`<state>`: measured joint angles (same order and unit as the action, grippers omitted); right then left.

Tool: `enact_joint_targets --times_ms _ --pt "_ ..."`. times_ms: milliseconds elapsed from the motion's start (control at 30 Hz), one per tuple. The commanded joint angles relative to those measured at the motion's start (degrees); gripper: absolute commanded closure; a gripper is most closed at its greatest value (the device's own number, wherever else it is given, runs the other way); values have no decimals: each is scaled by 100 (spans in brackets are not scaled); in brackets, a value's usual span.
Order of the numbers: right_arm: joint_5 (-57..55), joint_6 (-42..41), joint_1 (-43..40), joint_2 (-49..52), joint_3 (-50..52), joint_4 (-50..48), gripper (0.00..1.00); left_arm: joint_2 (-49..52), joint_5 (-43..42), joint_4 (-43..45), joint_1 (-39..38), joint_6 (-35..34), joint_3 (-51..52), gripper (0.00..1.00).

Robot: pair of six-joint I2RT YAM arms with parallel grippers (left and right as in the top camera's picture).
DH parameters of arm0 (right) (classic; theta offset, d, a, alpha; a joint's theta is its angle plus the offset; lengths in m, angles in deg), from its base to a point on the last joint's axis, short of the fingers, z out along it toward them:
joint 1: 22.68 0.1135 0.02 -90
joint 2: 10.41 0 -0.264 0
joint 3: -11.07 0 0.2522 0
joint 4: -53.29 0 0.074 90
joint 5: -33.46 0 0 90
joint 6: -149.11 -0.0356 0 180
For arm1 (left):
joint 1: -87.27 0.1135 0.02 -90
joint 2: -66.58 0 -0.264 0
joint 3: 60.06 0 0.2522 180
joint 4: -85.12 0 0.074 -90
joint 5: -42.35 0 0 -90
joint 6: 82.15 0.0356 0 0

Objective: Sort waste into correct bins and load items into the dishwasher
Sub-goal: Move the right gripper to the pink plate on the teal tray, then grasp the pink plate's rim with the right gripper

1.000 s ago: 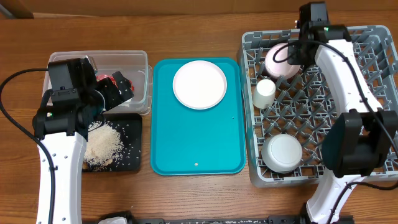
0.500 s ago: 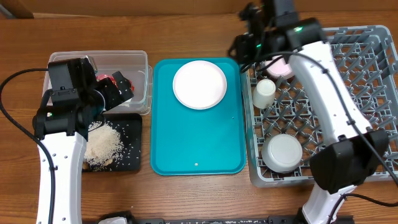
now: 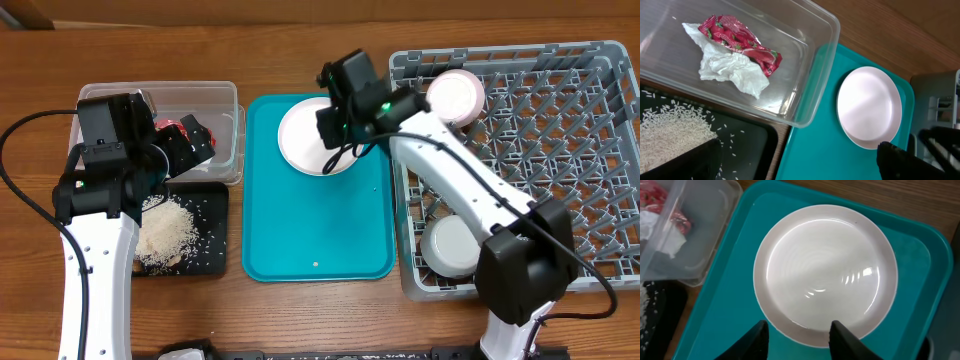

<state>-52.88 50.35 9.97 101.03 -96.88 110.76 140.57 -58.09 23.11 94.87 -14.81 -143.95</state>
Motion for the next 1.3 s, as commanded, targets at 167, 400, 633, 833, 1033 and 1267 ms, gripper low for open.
enact_joint_targets --times_ms 167,400,633,833,1033,1267 --pt "-256 -50 503 -9 942 -1145 53 -50 35 7 -9 59 -44 0" --pt "-256 -17 855 17 1641 -2332 53 -50 37 7 -9 59 -44 0" --pt "-256 107 979 387 1744 -2983 60 -50 35 7 -9 59 -44 0" --pt "-365 170 977 809 1744 -3191 57 -50 37 7 -9 59 -44 0" --pt "-363 168 977 833 1742 -3182 57 -50 35 7 -9 59 -44 0" --pt "-363 168 977 833 1742 -2887 52 -50 35 7 -9 59 -44 0"
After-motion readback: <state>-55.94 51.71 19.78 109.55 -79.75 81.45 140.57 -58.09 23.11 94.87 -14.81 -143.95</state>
